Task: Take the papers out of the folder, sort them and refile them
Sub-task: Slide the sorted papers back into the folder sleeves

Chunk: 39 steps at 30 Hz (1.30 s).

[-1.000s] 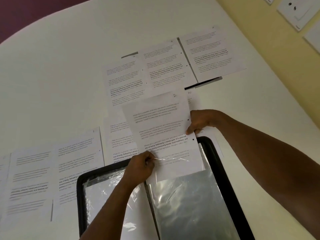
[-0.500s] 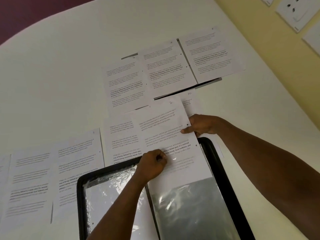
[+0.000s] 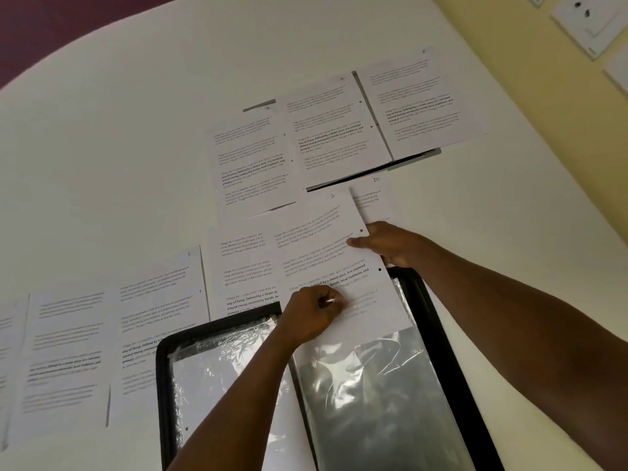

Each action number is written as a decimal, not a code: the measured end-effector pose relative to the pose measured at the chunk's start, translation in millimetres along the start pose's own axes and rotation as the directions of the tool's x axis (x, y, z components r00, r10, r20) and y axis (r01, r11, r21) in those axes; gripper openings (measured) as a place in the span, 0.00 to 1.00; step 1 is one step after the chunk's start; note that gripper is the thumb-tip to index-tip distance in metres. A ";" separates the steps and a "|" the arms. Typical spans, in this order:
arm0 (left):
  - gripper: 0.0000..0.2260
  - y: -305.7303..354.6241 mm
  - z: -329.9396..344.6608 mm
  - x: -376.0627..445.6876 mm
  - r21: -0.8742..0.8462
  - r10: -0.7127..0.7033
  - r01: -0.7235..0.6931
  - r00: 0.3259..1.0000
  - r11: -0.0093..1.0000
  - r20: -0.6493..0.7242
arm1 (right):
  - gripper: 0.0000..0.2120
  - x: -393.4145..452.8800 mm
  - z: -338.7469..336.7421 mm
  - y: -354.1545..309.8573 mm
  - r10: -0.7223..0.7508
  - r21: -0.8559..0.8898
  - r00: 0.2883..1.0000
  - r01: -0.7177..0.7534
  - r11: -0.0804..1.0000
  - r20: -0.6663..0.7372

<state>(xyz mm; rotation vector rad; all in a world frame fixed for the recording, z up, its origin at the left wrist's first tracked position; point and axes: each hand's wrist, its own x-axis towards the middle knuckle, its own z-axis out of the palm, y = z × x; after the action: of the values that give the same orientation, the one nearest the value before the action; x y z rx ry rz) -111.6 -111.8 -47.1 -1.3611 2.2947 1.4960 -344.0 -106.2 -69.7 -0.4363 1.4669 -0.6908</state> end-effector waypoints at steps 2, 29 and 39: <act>0.05 2.8 2.3 4.2 -0.025 0.005 -0.004 1.000 1.000 0.013 | 0.21 0.4 -0.1 -1.0 0.019 0.051 1.000 -0.019 0.999 0.001; 0.07 10.0 2.2 -0.9 -0.059 -0.038 0.035 0.998 0.998 -0.048 | 0.22 -24.2 -7.6 -17.8 0.245 -0.494 0.911 -0.053 0.868 0.333; 0.05 7.5 3.2 -3.9 -0.085 -0.012 0.009 1.000 0.996 -0.028 | 0.21 -15.4 -9.1 -23.2 0.208 -0.763 0.954 0.032 0.645 0.216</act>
<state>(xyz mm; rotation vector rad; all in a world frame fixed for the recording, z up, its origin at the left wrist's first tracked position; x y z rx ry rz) -115.8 -106.0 -41.6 -1.4222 2.2611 1.5983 -356.1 -111.9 -43.6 -1.0659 1.4321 0.1336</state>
